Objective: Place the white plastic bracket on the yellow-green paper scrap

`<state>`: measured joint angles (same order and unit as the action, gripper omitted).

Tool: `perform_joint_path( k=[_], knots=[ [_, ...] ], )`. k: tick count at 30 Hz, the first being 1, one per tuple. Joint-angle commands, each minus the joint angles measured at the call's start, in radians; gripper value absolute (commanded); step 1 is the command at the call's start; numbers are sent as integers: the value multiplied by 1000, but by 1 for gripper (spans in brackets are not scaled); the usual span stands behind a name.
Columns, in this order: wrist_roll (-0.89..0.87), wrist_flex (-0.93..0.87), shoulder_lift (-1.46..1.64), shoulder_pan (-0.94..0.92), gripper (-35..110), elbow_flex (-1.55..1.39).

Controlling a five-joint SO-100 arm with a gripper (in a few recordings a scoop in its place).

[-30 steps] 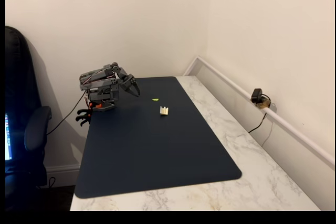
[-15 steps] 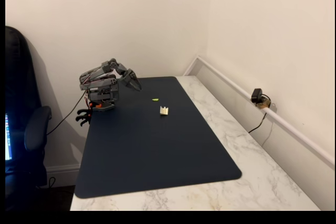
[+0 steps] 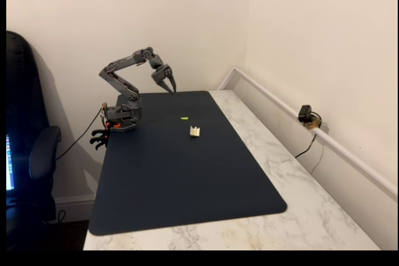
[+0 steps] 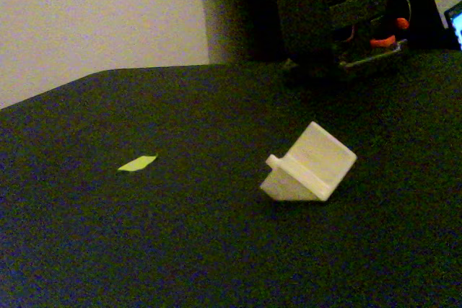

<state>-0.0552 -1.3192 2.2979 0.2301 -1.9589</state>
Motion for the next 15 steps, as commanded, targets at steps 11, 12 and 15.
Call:
perform_joint_path(
  k=[11,12,15],
  knots=[
    [-178,-89,-282,158,0,276],
    [-193,-94,-299,164,0,288],
    [-221,-104,-362,181,0,336]
  ],
)
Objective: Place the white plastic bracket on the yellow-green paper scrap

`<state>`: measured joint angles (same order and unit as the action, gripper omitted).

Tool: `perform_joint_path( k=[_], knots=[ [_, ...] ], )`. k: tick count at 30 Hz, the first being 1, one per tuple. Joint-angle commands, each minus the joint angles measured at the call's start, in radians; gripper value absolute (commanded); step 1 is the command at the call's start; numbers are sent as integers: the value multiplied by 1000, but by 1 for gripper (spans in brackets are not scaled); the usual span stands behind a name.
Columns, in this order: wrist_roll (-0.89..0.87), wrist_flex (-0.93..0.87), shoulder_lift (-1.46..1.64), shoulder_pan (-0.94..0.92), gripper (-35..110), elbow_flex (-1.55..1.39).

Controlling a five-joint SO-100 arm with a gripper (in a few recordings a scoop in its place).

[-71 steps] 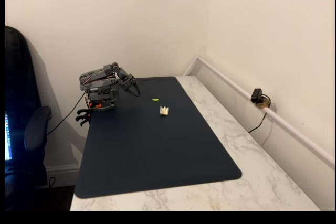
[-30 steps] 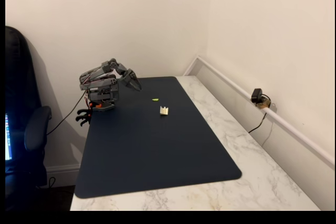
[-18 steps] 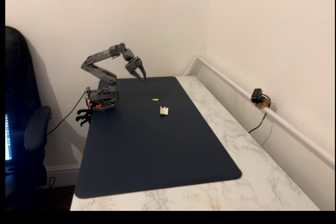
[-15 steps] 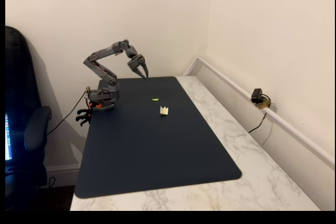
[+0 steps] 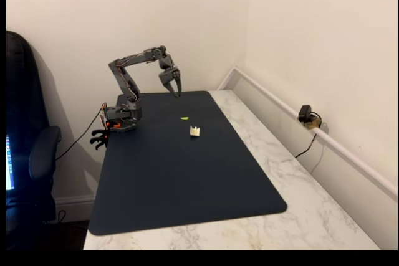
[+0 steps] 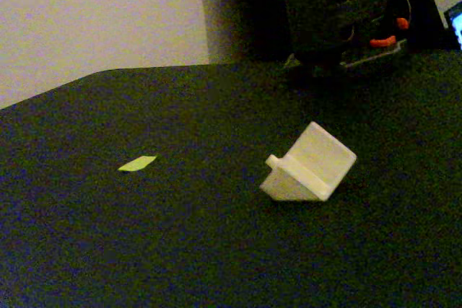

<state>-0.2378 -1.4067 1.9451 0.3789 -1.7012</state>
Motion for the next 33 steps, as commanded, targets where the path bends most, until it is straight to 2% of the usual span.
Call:
perform_joint_path(
  k=[1,9,18,33],
  knots=[
    [-49,-26,-32,35,1,94],
    [-120,-28,-258,63,1,230],
    [-190,-72,-566,91,25,500],
    [-276,-130,-856,95,34,695]
  ],
)
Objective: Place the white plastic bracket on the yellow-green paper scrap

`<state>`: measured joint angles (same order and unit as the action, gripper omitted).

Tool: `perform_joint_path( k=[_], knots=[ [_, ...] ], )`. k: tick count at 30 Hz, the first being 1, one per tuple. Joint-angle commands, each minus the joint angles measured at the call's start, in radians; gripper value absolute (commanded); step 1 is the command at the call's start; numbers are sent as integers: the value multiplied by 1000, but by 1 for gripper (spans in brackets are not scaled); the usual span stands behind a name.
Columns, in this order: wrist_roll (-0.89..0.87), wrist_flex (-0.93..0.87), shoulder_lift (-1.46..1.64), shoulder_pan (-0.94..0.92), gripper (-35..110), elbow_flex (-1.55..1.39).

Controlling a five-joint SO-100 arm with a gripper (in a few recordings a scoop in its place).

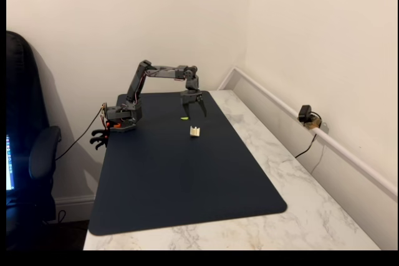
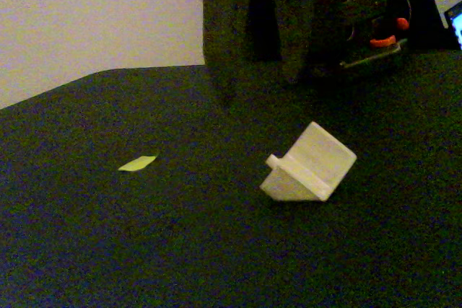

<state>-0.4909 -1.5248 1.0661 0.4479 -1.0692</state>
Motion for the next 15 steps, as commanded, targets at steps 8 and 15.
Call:
perform_joint_path(
  k=[8,15],
  knots=[
    [-51,-31,-63,52,36,129],
    [-72,-18,-86,64,38,109]
  ],
)
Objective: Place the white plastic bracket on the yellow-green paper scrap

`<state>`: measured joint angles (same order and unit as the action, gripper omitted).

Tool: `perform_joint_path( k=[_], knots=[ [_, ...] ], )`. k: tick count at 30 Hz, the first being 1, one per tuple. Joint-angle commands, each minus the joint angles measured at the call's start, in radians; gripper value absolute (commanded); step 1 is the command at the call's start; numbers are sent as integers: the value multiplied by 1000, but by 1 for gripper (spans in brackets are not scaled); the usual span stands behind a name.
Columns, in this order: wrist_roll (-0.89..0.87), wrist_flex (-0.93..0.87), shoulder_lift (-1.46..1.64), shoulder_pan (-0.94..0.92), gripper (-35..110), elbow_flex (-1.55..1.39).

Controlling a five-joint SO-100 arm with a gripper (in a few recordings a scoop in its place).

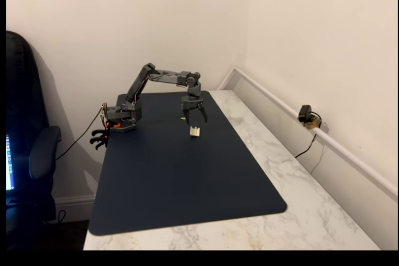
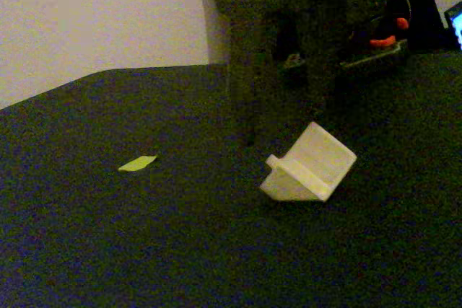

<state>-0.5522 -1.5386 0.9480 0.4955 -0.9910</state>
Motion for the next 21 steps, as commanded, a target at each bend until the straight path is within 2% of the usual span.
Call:
perform_joint_path(
  k=[1,21],
  knots=[
    [-12,-5,25,18,38,32],
    [-15,28,-63,-2,39,2]
  ],
)
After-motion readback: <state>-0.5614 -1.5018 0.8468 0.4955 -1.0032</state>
